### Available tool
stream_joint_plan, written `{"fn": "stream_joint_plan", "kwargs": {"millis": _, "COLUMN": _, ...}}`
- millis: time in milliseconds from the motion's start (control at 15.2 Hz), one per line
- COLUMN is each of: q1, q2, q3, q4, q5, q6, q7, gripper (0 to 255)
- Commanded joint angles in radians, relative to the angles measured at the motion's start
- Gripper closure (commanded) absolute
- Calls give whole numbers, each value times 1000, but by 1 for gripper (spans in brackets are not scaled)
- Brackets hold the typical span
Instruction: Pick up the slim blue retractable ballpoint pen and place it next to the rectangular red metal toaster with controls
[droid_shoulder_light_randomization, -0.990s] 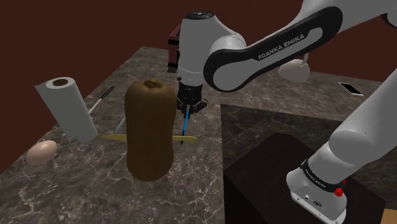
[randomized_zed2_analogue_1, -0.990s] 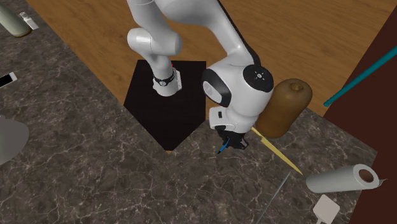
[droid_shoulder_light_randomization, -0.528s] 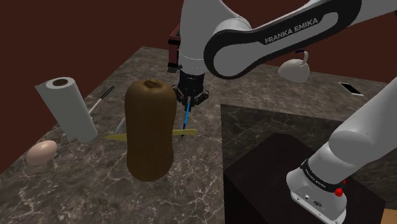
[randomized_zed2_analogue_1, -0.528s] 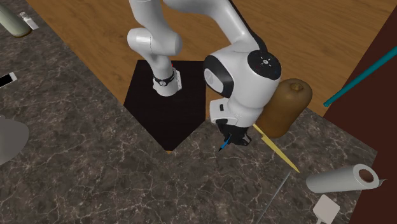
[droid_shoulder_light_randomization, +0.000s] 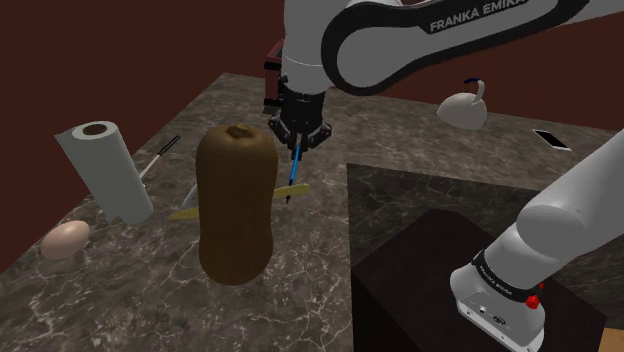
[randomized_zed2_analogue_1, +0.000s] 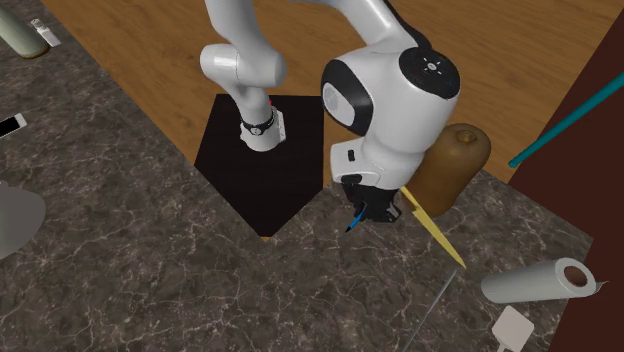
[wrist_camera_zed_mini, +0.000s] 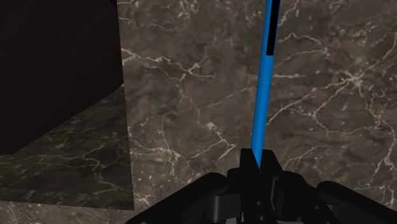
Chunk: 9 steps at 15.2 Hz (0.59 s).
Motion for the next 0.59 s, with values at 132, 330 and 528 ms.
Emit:
{"fn": "stream_joint_plan", "kwargs": {"millis": 132, "q1": 1, "q2": -20, "q3": -4, "q4": 39, "q5": 17, "q6": -52, "q7": -12, "gripper": 255}}
{"fn": "stream_joint_plan", "kwargs": {"millis": 330, "q1": 0, "q2": -31, "q3": -9, "q4": 71, "q5": 25, "q6": -92, "q7": -21, "gripper": 255}}
{"fn": "stream_joint_plan", "kwargs": {"millis": 528, "q1": 0, "q2": -39, "q3": -13, "q4": 104, "q5": 32, "q6": -131, "q7": -29, "gripper": 255}}
